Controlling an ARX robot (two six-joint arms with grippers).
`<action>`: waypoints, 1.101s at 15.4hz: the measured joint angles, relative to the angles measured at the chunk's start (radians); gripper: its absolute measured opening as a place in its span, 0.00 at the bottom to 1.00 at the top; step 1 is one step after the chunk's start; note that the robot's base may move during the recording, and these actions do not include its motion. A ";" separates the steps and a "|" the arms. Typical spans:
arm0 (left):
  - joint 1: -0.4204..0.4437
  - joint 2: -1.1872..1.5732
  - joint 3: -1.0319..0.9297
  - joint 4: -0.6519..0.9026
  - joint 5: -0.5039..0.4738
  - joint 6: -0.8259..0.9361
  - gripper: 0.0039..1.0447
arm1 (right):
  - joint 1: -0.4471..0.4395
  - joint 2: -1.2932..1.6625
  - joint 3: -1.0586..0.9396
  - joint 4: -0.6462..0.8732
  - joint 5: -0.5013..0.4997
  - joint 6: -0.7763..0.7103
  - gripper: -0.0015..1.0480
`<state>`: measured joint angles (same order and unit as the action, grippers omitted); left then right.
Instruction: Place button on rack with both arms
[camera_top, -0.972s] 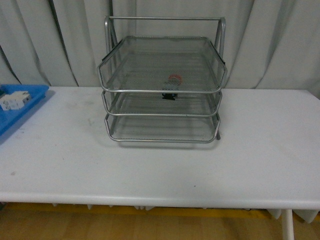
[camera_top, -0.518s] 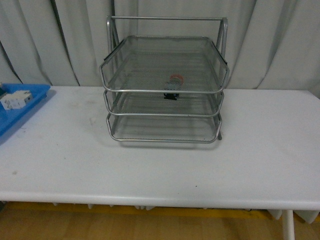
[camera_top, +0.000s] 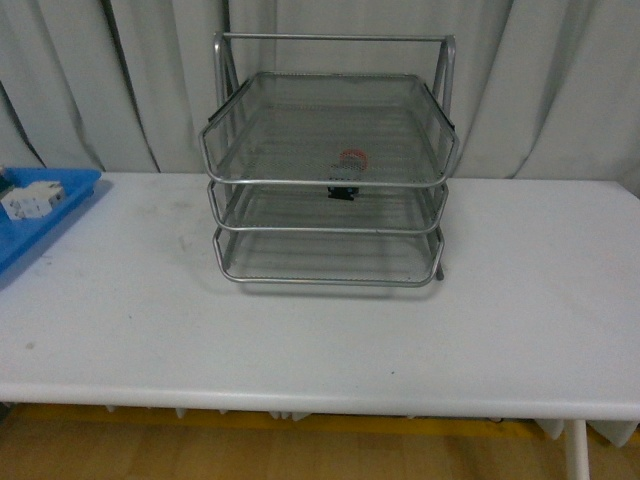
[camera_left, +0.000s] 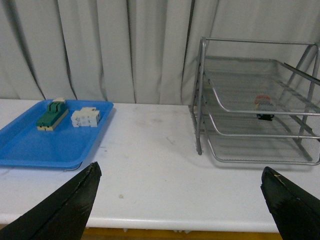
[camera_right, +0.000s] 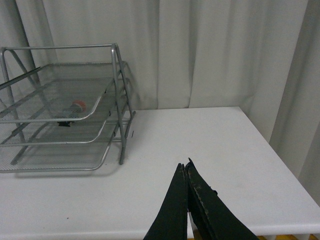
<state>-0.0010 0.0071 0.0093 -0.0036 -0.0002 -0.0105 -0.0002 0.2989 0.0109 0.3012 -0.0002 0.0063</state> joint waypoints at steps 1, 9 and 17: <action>0.000 0.000 0.000 0.000 0.000 0.000 0.94 | 0.000 -0.027 0.000 -0.028 0.000 0.000 0.02; 0.000 0.000 0.000 0.000 0.000 0.000 0.94 | 0.000 -0.296 0.000 -0.305 0.000 0.000 0.02; 0.000 0.000 0.000 0.000 0.000 0.000 0.94 | 0.000 -0.296 0.000 -0.305 0.000 -0.001 0.94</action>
<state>-0.0010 0.0071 0.0093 -0.0032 -0.0002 -0.0109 -0.0002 0.0032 0.0113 -0.0036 0.0002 0.0051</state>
